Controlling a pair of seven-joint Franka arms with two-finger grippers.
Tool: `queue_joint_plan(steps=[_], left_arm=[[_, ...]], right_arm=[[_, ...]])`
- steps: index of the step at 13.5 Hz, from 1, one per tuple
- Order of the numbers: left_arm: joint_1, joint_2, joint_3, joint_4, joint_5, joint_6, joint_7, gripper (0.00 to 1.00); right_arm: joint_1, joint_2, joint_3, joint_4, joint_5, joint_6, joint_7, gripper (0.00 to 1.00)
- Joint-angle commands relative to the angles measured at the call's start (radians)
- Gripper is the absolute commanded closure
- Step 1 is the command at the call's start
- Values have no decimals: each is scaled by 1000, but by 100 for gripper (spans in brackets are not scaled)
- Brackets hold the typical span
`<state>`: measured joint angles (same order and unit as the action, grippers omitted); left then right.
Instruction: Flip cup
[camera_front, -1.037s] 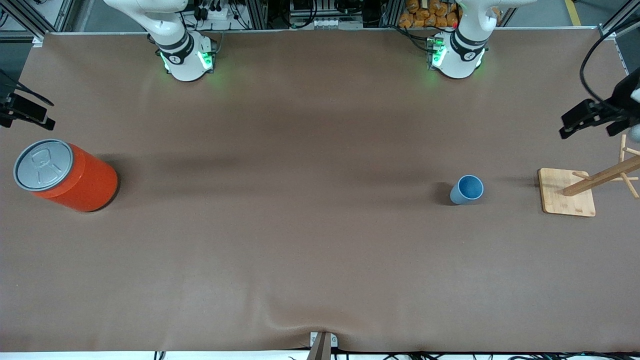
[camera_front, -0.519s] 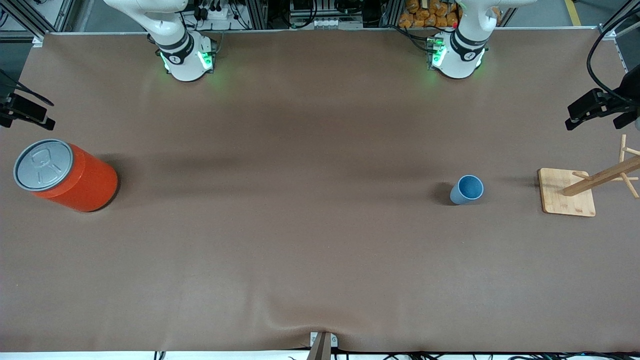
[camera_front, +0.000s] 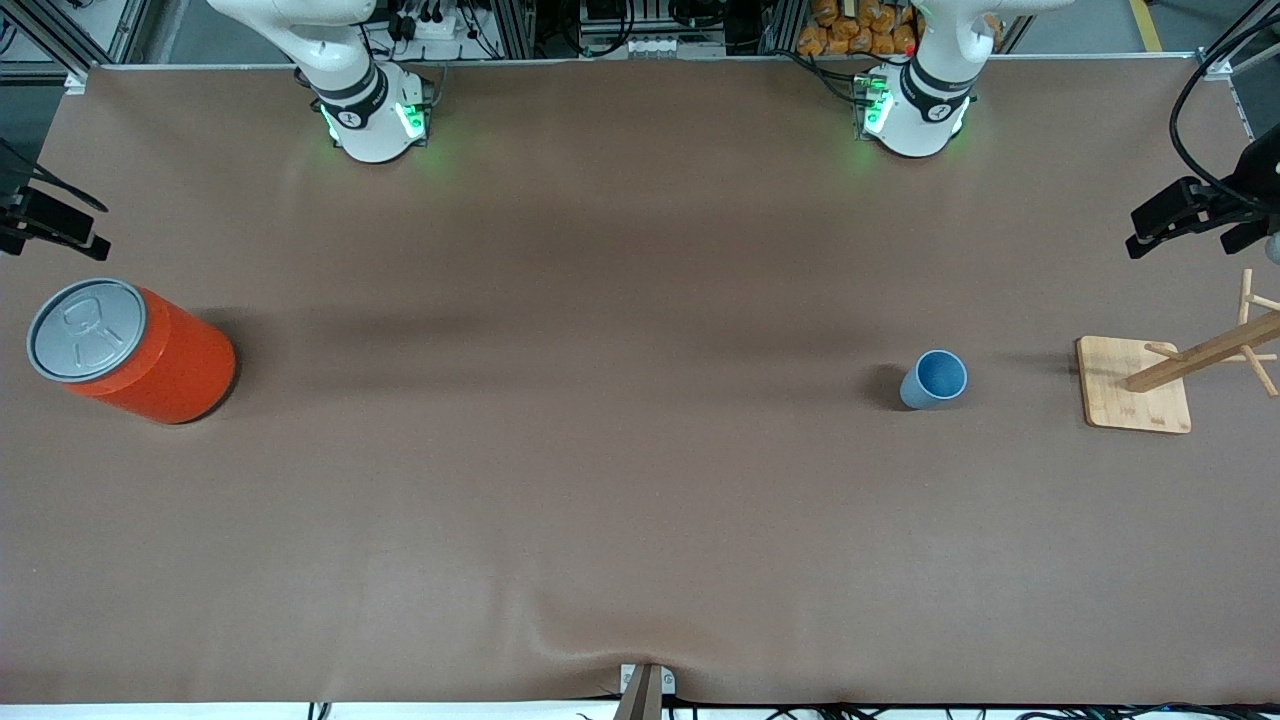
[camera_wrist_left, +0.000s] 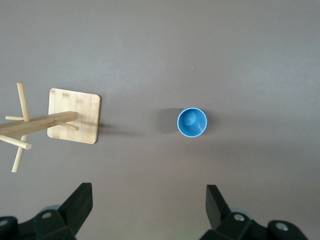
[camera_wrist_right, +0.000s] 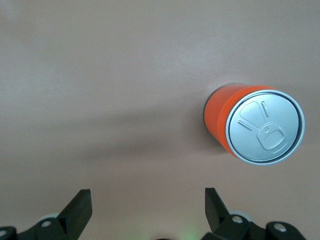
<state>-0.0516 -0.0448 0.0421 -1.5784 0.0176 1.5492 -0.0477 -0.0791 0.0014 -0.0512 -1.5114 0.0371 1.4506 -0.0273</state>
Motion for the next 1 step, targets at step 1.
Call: queue_joint_plan(steps=[1], left_arm=[[1,2,-4,6,-13,-14,-11,0]], right_arm=[[-5,-14,5,-1,3,-7,1,0]])
